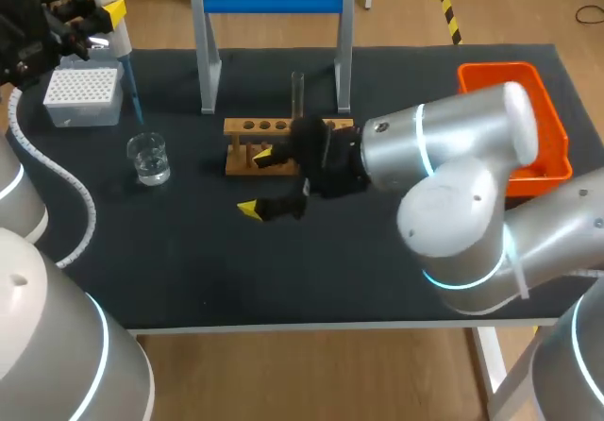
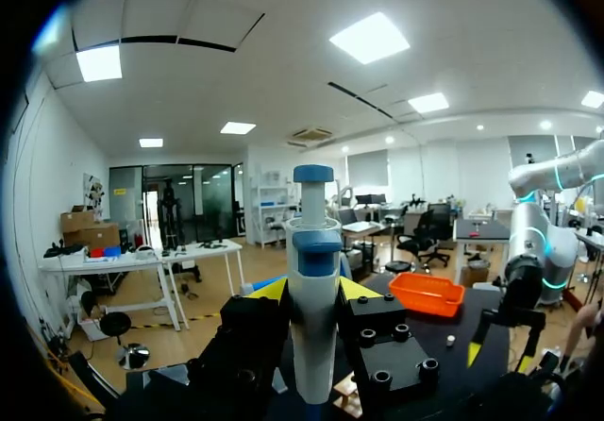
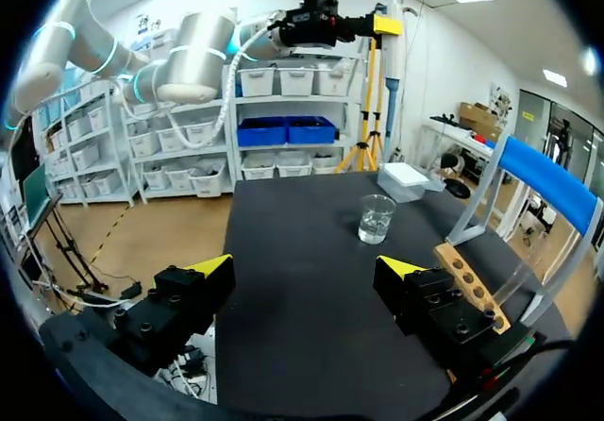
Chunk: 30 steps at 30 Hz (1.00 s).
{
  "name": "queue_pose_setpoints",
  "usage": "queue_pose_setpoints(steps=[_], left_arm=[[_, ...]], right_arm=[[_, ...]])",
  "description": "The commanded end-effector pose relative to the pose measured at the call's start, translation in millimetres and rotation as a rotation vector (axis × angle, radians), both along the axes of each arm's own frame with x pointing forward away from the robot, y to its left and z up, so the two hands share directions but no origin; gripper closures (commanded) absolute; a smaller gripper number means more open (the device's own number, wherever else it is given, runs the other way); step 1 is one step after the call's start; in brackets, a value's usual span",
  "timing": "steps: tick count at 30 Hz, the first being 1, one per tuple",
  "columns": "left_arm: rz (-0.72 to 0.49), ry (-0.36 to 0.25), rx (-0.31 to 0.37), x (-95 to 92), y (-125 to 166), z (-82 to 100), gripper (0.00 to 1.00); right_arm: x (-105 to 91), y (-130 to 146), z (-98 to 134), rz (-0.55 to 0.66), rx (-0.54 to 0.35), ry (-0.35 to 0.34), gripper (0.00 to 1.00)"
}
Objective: Invert the test tube, pick up the pipette, mount the tip to pipette, aspirate from beaker and dispense into the tube, eject the tip, return the pipette, and cap with the stopper.
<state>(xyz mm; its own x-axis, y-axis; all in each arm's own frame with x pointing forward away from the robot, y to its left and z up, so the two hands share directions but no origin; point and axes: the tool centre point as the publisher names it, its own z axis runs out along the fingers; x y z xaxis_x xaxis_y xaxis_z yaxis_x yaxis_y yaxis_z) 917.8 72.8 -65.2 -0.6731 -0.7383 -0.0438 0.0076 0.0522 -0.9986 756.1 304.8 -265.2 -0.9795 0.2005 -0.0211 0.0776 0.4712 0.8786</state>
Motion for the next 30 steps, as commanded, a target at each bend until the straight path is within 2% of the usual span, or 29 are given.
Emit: queue_pose_setpoints(steps=[1,21,30], left_arm=[[0.002,-0.004,-0.002,0.5,-0.5,-0.9,1.0],[0.002,-0.004,-0.002,0.5,-0.5,-0.9,1.0],[0.002,-0.004,-0.002,0.5,-0.5,-0.9,1.0]], right_arm=[[4.7,30.6,-18.7,-0.088,-0.006,-0.036,0.0],[40.2,39.7,-28.0,-0.154,-0.04,-0.086,0.0],[49.6,44.8,-30.9,-0.181,-0.042,-0.107,0.0]])
